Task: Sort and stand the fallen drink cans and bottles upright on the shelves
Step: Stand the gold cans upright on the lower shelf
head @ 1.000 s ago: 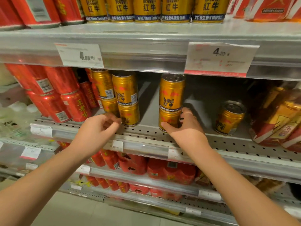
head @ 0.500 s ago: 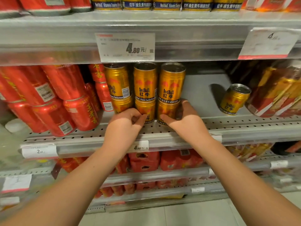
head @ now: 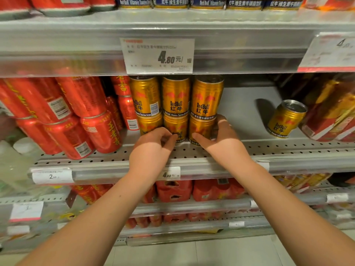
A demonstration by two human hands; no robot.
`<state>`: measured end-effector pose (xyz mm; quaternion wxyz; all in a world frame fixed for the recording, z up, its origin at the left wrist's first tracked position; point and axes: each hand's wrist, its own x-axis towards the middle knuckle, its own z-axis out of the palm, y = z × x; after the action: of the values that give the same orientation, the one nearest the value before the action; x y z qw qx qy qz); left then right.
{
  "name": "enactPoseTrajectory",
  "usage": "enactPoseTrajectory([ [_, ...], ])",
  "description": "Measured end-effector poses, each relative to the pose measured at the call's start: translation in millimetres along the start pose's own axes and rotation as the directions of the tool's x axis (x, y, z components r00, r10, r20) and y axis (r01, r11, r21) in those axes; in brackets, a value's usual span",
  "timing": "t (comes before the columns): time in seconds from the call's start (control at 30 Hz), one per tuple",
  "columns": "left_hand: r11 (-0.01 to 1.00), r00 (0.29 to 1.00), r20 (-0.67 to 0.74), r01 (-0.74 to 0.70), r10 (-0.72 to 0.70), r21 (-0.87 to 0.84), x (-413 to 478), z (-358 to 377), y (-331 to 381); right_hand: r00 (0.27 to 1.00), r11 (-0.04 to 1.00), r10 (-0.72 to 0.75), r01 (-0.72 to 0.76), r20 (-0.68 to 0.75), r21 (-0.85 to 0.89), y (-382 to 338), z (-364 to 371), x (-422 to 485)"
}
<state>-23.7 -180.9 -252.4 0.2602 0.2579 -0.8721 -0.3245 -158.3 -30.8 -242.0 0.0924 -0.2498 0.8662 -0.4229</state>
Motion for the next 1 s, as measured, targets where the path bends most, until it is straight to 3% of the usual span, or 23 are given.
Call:
enactPoseTrajectory([
  [0.17, 0.994, 0.998, 0.013, 0.065, -0.067, 0.082, 10, 3, 0, 1.0, 0.998, 0.025, -0.024, 0.013, -0.059, -8, -3, 8],
  [0.33, 0.998, 0.998, 0.039, 0.04, -0.041, 0.038, 5, 1, -4, 1.0, 0.999, 0.024, -0.023, 0.015, -0.022, 0, -13, -5],
  [0.47, 0.998, 0.999, 0.029, 0.031, -0.032, 0.054, 2, 1, -5, 0.944, 0.996, -0.046, 0.067, -0.327, 0.052, 35, -52, -42],
  [0.63, 0.999, 0.999, -0.001, 0.038, -0.038, 0.024, -1, 3, -6, 0.84, 0.995, 0.092, -0.091, -0.535, 0.028, 71, -103, -47],
  [0.8, 0.999, 0.999, -0.007, 0.035, -0.035, 0.029, -4, 2, -3, 0.856, 0.968, 0.191, -0.244, -0.48, -0.05, 82, -122, -27],
  [1.0, 0.997, 1.0, -0.013, 0.023, -0.022, 0.08, -6, -1, -1, 0.894, 0.97, 0.218, -0.244, -0.392, -0.018, 97, -129, -6],
])
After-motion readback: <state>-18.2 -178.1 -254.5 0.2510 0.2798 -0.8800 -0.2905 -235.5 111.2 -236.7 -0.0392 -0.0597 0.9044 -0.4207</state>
